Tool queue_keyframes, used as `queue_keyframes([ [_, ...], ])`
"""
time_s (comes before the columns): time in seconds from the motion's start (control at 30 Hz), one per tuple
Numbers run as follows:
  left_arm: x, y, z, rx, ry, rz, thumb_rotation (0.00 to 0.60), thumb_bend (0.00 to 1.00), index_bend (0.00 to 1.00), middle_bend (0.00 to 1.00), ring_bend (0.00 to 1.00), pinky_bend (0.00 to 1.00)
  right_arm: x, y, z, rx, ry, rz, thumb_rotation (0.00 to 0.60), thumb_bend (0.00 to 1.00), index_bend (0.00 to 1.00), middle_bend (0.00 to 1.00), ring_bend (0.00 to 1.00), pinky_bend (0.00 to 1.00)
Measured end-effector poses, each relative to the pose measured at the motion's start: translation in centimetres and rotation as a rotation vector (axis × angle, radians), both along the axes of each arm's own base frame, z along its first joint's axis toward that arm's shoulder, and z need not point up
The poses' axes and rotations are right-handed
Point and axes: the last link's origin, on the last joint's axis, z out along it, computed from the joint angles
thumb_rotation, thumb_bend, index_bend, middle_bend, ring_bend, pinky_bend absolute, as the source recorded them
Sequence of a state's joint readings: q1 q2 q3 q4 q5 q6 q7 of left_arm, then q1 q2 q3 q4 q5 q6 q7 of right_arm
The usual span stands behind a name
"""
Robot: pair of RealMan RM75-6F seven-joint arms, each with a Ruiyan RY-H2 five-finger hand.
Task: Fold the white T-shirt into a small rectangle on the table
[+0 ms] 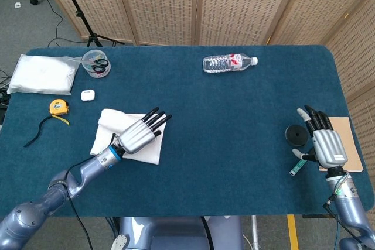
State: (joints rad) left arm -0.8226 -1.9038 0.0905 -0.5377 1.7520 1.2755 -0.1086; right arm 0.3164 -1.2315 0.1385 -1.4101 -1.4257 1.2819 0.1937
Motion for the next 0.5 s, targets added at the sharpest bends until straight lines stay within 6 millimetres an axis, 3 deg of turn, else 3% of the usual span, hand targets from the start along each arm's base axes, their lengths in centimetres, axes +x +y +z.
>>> queue_keyframes([
  [0.2,1.0,-0.3,0.1,-0.036,-0.107,0.048,0.600,0.14,0.00,0.00,0.00,0.00,0.0,0.0,-0.1,0.005,0.003,0.000,0.600,0.00,0.00,0.00,0.00,0.00],
  [0.5,2.7,-0.4,2.2,-0.056,-0.261,0.073,0.600,0.12,0.00,0.00,0.00,0.00,0.1,0.1,-0.4,0.012,0.009,0.002,0.600,0.00,0.00,0.00,0.00,0.00],
])
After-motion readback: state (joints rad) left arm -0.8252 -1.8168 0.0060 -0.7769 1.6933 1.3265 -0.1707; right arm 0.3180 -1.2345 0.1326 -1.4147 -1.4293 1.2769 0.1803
